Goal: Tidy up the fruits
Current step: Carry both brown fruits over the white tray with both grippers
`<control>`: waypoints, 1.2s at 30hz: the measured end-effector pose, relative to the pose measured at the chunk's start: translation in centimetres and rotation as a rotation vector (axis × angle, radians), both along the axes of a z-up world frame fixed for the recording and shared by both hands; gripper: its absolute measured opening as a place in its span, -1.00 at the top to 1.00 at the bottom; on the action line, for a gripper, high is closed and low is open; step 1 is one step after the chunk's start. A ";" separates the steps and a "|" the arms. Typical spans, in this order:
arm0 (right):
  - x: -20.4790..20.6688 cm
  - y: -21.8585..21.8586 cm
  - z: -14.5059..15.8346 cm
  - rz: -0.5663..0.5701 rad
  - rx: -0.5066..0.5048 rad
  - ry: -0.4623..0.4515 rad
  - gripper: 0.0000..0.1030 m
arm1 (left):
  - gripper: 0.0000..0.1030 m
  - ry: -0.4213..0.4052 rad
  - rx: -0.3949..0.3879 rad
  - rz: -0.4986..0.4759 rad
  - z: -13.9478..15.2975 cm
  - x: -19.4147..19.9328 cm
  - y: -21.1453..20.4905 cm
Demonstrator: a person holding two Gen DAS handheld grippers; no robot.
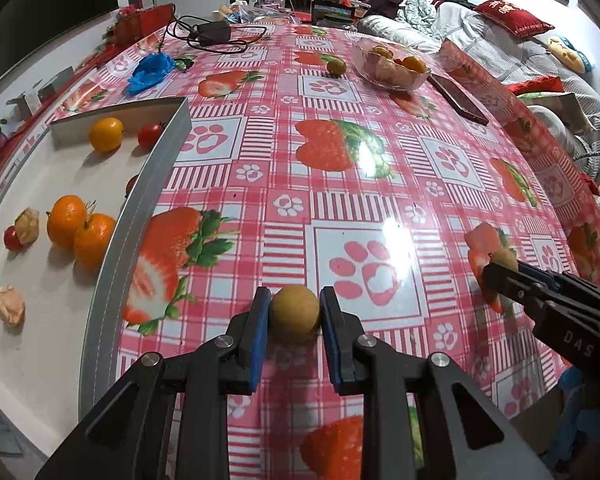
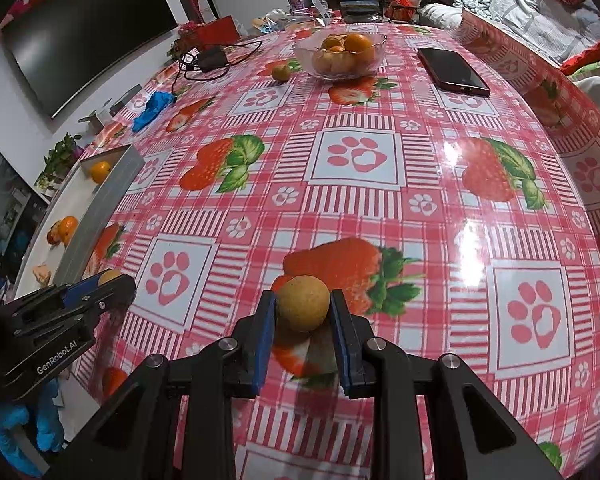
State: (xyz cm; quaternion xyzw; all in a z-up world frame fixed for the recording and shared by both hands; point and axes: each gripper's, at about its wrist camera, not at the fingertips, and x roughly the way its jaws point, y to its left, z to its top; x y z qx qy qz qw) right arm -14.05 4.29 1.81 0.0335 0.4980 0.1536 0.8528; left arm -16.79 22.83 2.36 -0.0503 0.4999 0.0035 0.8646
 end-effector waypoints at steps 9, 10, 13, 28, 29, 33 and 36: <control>-0.5 0.1 0.0 -0.002 -0.001 0.006 0.45 | 0.47 0.001 -0.007 0.003 -0.1 -0.7 0.3; -0.5 0.1 0.0 -0.002 -0.001 0.006 0.45 | 0.47 0.003 -0.010 0.003 -0.1 -0.8 0.3; -0.6 0.2 0.1 0.000 0.003 0.012 0.45 | 0.47 -0.004 -0.024 0.003 0.5 -0.9 0.6; 1.7 12.4 5.2 0.269 0.070 -0.007 0.45 | 0.47 -0.050 0.032 0.208 5.2 -2.6 13.1; 1.8 13.9 5.4 0.300 0.072 -0.009 0.45 | 0.47 -0.041 0.034 0.229 5.0 -2.8 14.1; 1.8 19.6 5.5 0.405 0.082 0.011 0.45 | 0.47 -0.002 0.036 0.291 3.8 -3.5 17.1; 1.6 23.4 4.7 0.474 0.067 0.043 0.45 | 0.47 0.029 0.038 0.305 2.7 -3.7 18.0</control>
